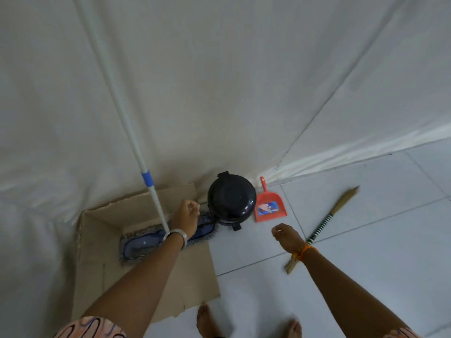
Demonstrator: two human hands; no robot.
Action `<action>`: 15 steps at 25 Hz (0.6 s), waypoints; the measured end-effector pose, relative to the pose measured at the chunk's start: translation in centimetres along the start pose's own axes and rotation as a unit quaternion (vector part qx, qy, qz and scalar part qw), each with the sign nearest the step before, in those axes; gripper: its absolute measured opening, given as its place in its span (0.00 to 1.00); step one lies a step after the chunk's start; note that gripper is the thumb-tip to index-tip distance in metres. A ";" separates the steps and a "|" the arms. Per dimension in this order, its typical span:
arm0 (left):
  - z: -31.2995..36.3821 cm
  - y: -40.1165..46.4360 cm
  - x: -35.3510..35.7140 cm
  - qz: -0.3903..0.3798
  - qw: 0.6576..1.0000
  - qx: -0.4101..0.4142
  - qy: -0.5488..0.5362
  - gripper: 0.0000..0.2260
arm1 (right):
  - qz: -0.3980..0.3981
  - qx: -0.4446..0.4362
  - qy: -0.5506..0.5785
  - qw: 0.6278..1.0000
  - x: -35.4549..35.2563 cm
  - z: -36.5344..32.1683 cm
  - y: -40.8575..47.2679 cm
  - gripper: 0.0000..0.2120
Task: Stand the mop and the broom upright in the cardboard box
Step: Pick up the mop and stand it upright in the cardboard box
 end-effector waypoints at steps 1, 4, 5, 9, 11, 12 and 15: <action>0.6 -1.7 3.4 -0.049 0.999 -0.003 0.018 0.08 | 0.008 0.013 0.010 1.000 -2.0 3.4 -1.3 0.06; 2.8 -5.8 12.7 -0.141 0.988 -0.020 0.057 0.04 | 0.033 0.054 0.034 0.997 -8.2 12.8 -4.8 0.09; 3.5 -6.6 15.2 -0.155 0.985 -0.022 0.071 0.02 | 0.044 0.066 0.059 0.995 -10.0 15.6 -5.6 0.09; 7.7 -10.9 27.9 -0.186 0.976 -0.022 0.107 0.05 | 0.087 0.100 0.227 0.965 -18.3 27.5 -9.6 0.05; 9.4 -13.4 34.1 -0.204 0.973 -0.023 0.105 0.05 | 0.107 0.103 0.275 0.950 -22.2 32.8 -11.2 0.05; 9.8 -14.4 36.5 -0.209 0.972 -0.026 0.102 0.05 | 0.115 0.102 0.285 0.946 -23.8 34.6 -11.9 0.06; 11.2 -16.7 43.1 -0.225 0.969 -0.051 0.087 0.06 | 0.150 0.105 0.353 0.918 -28.3 40.2 -13.4 0.03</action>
Point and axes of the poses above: each hand's wrist, its own y-axis towards the middle knuckle, its own x-axis out of the palm, z = x × y, the point moved 2 cm from there along y, towards the middle knuckle, and after that the axes turned 6 degrees about -z, right-handed, at the moved point
